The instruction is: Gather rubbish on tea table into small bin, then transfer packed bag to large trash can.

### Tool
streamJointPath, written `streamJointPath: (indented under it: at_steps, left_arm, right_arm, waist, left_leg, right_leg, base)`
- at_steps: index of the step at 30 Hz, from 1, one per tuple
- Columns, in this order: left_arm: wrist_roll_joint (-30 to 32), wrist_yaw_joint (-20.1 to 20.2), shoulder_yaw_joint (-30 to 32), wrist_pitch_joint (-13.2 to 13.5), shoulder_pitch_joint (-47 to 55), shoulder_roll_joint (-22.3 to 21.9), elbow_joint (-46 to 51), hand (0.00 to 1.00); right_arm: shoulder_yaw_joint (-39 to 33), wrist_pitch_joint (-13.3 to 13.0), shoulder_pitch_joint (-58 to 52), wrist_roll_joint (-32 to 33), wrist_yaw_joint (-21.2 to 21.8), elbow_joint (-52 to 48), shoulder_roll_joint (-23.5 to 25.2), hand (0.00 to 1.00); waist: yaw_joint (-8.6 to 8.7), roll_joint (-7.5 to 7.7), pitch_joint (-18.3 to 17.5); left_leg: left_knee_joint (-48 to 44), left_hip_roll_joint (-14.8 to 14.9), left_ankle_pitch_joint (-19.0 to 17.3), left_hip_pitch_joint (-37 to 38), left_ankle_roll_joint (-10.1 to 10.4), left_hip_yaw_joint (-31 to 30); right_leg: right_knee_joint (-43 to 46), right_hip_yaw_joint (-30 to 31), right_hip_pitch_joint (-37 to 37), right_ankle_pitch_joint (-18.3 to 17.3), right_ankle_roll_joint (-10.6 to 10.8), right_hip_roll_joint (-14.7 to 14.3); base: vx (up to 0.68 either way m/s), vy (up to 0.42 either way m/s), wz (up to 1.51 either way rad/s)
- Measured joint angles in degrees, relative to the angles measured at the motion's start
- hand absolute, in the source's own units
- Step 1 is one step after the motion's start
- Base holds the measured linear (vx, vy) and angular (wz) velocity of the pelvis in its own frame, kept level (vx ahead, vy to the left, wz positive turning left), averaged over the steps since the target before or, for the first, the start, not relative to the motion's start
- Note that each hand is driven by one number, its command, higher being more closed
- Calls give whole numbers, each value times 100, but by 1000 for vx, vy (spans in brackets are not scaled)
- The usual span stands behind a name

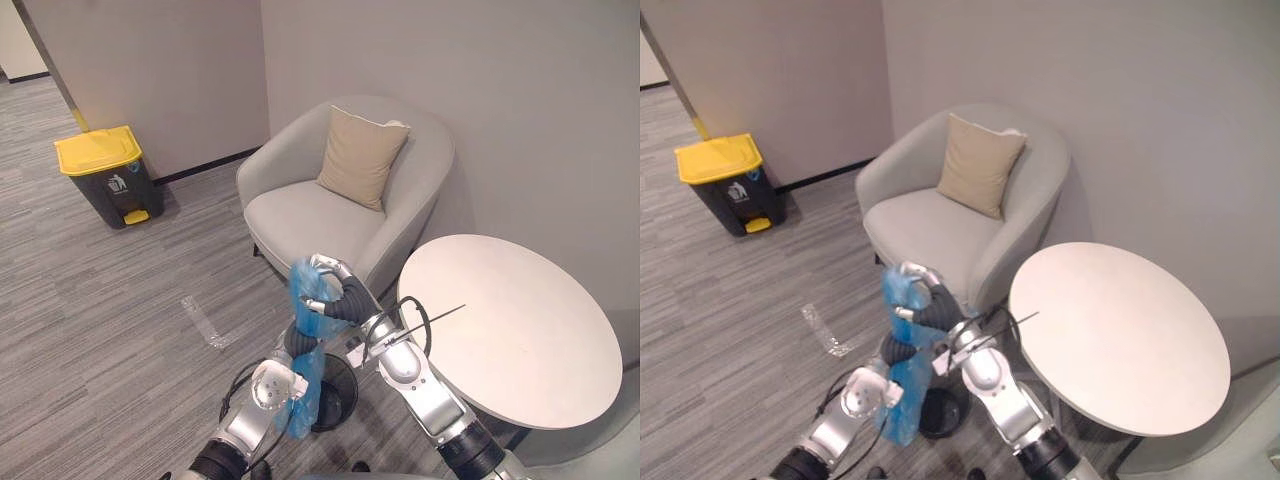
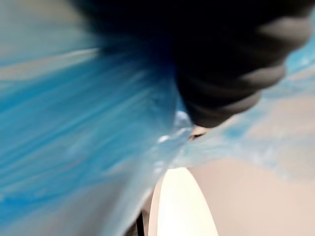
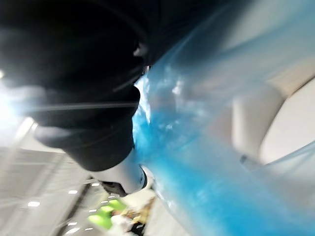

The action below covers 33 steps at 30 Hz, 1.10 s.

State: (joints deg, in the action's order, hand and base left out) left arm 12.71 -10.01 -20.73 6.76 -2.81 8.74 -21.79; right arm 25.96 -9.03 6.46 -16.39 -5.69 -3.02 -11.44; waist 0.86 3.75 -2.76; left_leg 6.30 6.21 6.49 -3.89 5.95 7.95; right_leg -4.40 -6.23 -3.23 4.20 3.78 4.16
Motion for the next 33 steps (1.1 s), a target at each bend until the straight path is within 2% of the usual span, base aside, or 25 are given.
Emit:
streamJointPath:
  at_steps: [7, 13, 17, 22, 26, 27, 29, 33]
  left_arm:
    - [-269, 0, 513, -20, 293, -13, 0, 100]
    - [-454, 5, 1033, -37, 511, -57, -1, 100]
    - [-604, 18, 1293, -99, 646, -68, -168, 100]
    - [-734, 30, 1537, -212, 831, -68, -528, 100]
    - [-789, 159, 1687, -248, 889, -111, -986, 100]
    - [-966, 304, 1916, -320, 952, -164, -1610, 100]
    - [-1066, 336, 1978, -375, 1045, -168, -1660, 100]
    - [-1071, 385, 2007, -352, 1056, -186, -1950, 100]
  right_arm:
    - [-835, 31, -495, -620, -253, 2, -166, 0]
    - [-1576, 81, -936, -622, -436, 256, -27, 0]
    - [-2060, 290, -1108, -596, -437, 975, 390, 0]
    - [-2414, 347, -1159, -118, -409, 1885, 668, 0]
    - [-2633, 413, -1133, 165, -327, 3088, 704, 0]
    - [-3059, 592, -1137, 557, -264, 4434, 756, 0]
    - [-3137, 724, -1148, 766, -262, 4656, 759, 0]
    - [-3199, 694, -1123, 839, -255, 4883, 758, 0]
  waist:
    - [2, -1, 7]
    - [13, -36, 51]
    - [19, -92, 103]
    - [19, -119, 165]
    - [-3, -124, 257]
    - [-2, -180, 311]
    - [6, -199, 325]
    - [7, -209, 361]
  left_leg:
    - [0, -3, -19, 2, 12, 17]
    - [-1, -37, -35, 13, 12, 31]
    - [-1, -59, -63, 19, 19, 33]
    - [-2, -90, -91, 44, -10, 42]
    - [-2, -131, -141, 134, -25, 53]
    - [-2, -184, -190, 245, -56, 82]
    - [-2, -191, -211, 285, -64, 110]
    - [-2, -189, -230, 348, -62, 129]
  right_leg:
    - [-7, 13, -4, -5, 6, 6]
    - [-22, 16, 8, -12, 14, -8]
    - [-65, 10, 35, -8, 20, 1]
    - [-65, 12, 61, -29, 45, 29]
    - [-65, 13, 134, -73, 88, 75]
    - [-64, 30, 249, -73, 88, 126]
    - [-64, 41, 270, -77, 93, 133]
    - [-63, 75, 285, -91, 89, 130]
  base:
    - [0, 0, 0]
    - [0, 0, 0]
    - [0, 0, 0]
    - [0, 0, 0]
    - [17, 5, -1]
    - [67, 22, -5]
    - [44, 14, -7]
    - [-5, 1, -5]
